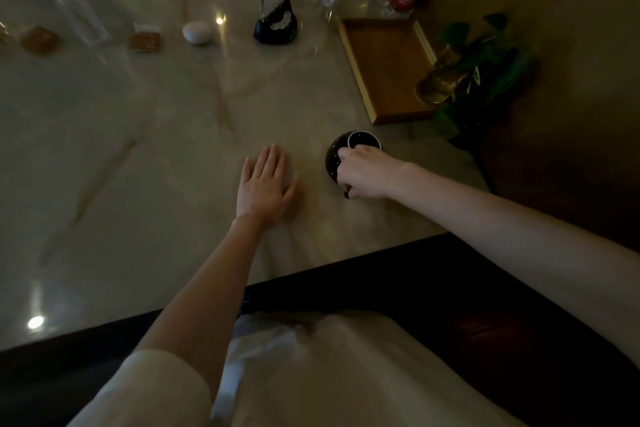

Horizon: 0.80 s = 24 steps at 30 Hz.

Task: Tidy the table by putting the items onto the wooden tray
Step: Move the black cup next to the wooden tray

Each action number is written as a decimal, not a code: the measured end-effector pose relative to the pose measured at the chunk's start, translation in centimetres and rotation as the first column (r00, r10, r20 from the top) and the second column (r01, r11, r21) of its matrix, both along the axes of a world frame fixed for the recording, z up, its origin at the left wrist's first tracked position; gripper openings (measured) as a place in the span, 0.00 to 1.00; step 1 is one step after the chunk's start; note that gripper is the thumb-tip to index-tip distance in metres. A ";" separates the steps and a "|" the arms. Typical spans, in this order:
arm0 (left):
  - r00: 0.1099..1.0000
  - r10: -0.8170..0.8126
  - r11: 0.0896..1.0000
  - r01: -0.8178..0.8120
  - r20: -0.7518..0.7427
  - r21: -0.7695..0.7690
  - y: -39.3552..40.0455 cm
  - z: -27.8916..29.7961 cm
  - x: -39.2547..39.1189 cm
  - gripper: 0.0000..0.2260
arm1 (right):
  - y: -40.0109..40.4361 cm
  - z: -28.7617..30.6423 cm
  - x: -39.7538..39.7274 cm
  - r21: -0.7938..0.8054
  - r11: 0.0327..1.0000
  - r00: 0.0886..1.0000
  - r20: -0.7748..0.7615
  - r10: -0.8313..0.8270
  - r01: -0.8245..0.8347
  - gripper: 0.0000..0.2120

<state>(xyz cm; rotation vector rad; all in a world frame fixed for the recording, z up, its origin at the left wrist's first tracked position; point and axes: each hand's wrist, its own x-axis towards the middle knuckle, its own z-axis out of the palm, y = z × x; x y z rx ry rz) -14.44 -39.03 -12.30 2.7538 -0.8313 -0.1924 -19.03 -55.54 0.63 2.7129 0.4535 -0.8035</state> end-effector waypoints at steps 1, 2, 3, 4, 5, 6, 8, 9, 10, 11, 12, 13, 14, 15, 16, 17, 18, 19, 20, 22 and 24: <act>1.000 -0.004 1.000 0.004 0.000 0.010 0.0 0.0 0.0 0.28 | -0.2 0.1 0.0 0.022 1.000 1.000 0.011 -0.020 0.019 0.11; 1.000 -0.006 1.000 0.006 0.002 0.018 0.1 0.0 0.0 0.28 | -0.4 0.4 -0.1 0.047 0.998 0.999 0.022 -0.047 0.046 0.11; 1.000 -0.007 1.000 0.007 0.003 0.022 0.1 0.0 0.0 0.28 | -0.6 0.7 -0.1 0.075 0.994 0.996 0.030 -0.082 0.080 0.11; 1.000 -0.007 1.000 0.007 0.002 0.024 0.1 0.0 0.0 0.28 | -0.8 1.1 0.0 0.108 0.987 0.992 0.036 -0.124 0.120 0.11; 1.000 -0.007 1.000 0.007 0.000 0.025 0.0 0.0 0.0 0.28 | -1.0 1.5 0.0 0.147 0.975 0.984 0.040 -0.172 0.164 0.11; 1.000 -0.007 1.000 0.007 0.001 0.026 0.0 0.0 0.0 0.28 | -1.4 1.9 0.0 0.190 0.959 0.975 0.043 -0.220 0.208 0.11; 1.000 -0.010 0.999 0.010 0.005 0.030 0.0 0.0 0.0 0.28 | -2.1 2.3 0.1 0.288 0.916 0.950 0.056 -0.307 0.279 0.11; 1.000 -0.011 1.000 0.010 0.005 0.029 0.1 -0.1 0.0 0.28 | -2.5 2.5 0.1 0.339 0.891 0.937 0.066 -0.342 0.302 0.10; 1.000 -0.010 1.000 0.010 0.008 0.027 0.1 -0.1 0.1 0.28 | -2.9 2.6 0.2 0.381 0.868 0.925 0.075 -0.373 0.319 0.10; 1.000 -0.009 1.000 0.009 0.012 0.028 0.1 -0.1 0.1 0.30 | -3.3 2.8 0.3 0.416 0.845 0.911 0.085 -0.403 0.335 0.10; 1.000 -0.009 1.000 0.008 0.014 0.030 0.0 0.0 0.1 0.32 | -3.8 3.1 0.4 0.449 0.820 0.895 0.087 -0.437 0.356 0.11; 1.000 -0.008 1.000 0.007 0.014 0.030 0.0 0.0 0.1 0.34 | -4.2 3.4 0.5 0.494 0.779 0.874 0.075 -0.481 0.386 0.12; 1.000 -0.007 1.000 0.007 0.011 0.028 -0.1 0.0 0.1 0.36 | -4.6 3.8 0.6 0.556 0.716 0.843 0.048 -0.535 0.423 0.12; 1.000 -0.006 1.000 0.006 0.007 0.024 -0.1 0.0 0.1 0.37 | -5.1 4.0 0.7 0.626 0.630 0.804 0.007 -0.595 0.460 0.12; 1.000 -0.004 1.000 0.004 0.004 0.018 -0.1 0.0 0.1 0.37 | -5.5 4.1 0.7 0.694 0.528 0.757 -0.038 -0.653 0.490 0.13; 1.000 -0.002 1.000 0.002 0.004 0.010 0.0 0.0 0.1 0.37 | -5.9 4.0 0.7 0.750 0.418 0.701 -0.084 -0.709 0.513 0.13; 1.000 0.001 1.000 -0.001 0.008 0.004 0.0 0.1 0.1 0.37 | -6.2 3.7 0.6 0.794 0.289 0.630 -0.148 -0.762 0.535 0.13; 1.000 0.003 1.000 -0.003 0.010 0.000 0.0 0.0 0.1 0.37 | -6.5 3.3 0.4 0.819 0.137 0.548 -0.239 -0.802 0.557 0.12; 1.000 0.004 1.000 -0.004 0.010 0.002 0.0 0.0 0.1 0.36 | -6.7 2.8 0.1 0.821 -0.028 0.465 -0.351 -0.813 0.570 0.11; 1.000 0.007 1.000 -0.007 0.007 0.008 -0.1 0.0 0.2 0.36 | -7.0 1.7 -0.4 0.775 -0.313 0.342 -0.550 -0.762 0.549 0.07; 1.000 0.007 1.000 -0.007 0.009 0.012 -0.1 -0.1 0.2 0.36 | -6.8 1.0 -1.1 0.695 -0.518 0.248 -0.687 -0.683 0.500 0.07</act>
